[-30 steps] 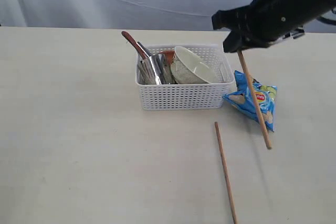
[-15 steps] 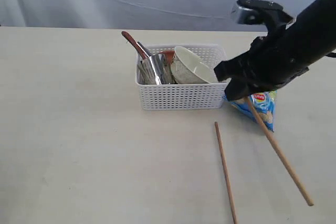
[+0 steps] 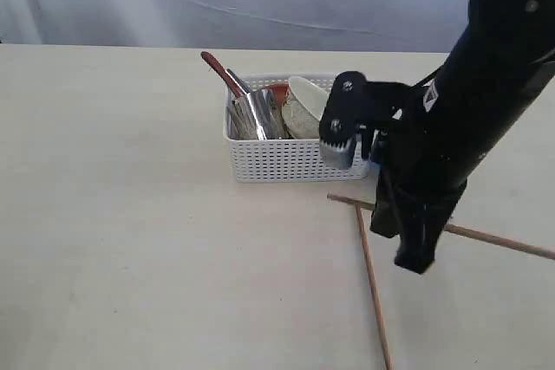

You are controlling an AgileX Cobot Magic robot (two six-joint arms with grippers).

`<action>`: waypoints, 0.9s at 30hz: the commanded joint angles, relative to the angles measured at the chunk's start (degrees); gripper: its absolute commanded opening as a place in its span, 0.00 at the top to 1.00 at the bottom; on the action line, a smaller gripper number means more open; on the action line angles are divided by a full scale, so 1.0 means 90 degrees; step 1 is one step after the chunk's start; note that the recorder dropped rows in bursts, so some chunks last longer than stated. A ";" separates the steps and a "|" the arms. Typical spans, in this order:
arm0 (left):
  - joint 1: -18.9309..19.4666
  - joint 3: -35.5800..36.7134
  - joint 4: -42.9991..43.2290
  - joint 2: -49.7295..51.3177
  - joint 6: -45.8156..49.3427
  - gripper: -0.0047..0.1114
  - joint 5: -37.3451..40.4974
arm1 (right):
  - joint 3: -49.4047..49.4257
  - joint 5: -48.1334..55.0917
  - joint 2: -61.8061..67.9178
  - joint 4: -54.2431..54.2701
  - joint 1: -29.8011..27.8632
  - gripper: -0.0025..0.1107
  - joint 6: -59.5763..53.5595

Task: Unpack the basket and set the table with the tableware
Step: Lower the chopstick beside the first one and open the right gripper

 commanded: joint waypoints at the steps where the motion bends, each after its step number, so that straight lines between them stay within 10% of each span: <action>1: -0.0036 0.0039 -0.0021 -0.0014 -0.0012 0.96 -0.0033 | 0.0013 0.0267 -0.0058 -0.0345 0.0475 0.98 -0.2211; 16: -0.0036 0.0039 -0.0021 -0.0014 -0.0012 0.96 -0.0033 | 0.0038 0.0324 0.0882 -0.2712 0.1966 0.98 -0.5599; 27: -0.0035 0.0039 -0.0021 -0.0014 -0.0012 0.96 -0.0033 | 0.1839 -0.1780 0.0673 -0.2601 0.3140 0.98 -0.7524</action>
